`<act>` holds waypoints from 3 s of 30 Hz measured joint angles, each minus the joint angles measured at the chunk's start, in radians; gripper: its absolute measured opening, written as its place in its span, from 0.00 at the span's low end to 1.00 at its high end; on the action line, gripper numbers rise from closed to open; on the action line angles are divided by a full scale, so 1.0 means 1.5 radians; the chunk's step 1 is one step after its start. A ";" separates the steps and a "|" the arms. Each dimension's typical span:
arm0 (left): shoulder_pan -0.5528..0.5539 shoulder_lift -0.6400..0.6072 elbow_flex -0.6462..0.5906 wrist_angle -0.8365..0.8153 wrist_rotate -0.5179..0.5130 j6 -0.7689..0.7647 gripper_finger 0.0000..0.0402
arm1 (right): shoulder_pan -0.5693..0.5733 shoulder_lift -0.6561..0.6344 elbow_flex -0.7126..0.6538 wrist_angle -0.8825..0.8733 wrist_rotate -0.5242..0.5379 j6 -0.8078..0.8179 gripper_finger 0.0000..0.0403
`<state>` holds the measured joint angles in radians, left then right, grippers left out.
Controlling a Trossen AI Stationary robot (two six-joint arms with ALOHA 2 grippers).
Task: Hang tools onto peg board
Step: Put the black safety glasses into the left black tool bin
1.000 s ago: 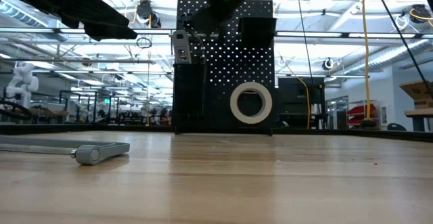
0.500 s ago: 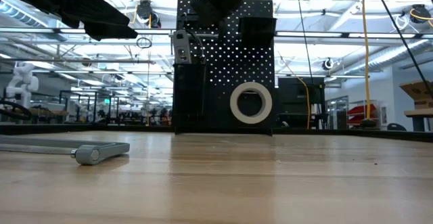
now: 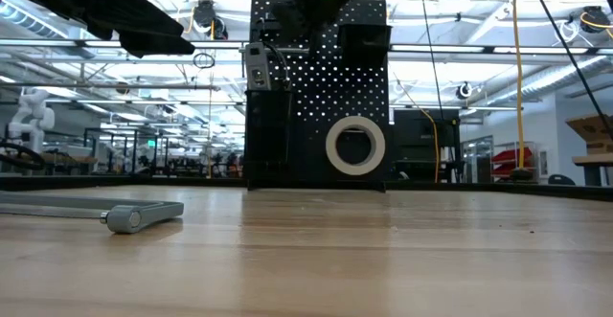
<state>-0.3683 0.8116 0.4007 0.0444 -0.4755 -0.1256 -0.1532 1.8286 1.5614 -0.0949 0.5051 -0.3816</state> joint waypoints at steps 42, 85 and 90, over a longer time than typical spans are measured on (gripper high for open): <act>0.002 0.000 0.000 0.064 -0.015 0.022 0.71 | 0.146 -0.039 0.113 -0.108 0.254 -0.126 0.00; 0.534 0.355 0.657 -0.481 0.358 0.269 0.00 | 0.270 -0.459 -0.463 -0.198 0.287 0.417 0.00; 0.548 0.383 0.659 -0.493 0.359 0.280 0.00 | 0.270 -0.459 -0.463 -0.199 0.288 0.415 0.00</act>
<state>0.4534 1.3859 1.3891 -0.6954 0.0624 0.2943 0.2516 1.1404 0.8669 -0.3927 0.9366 0.2403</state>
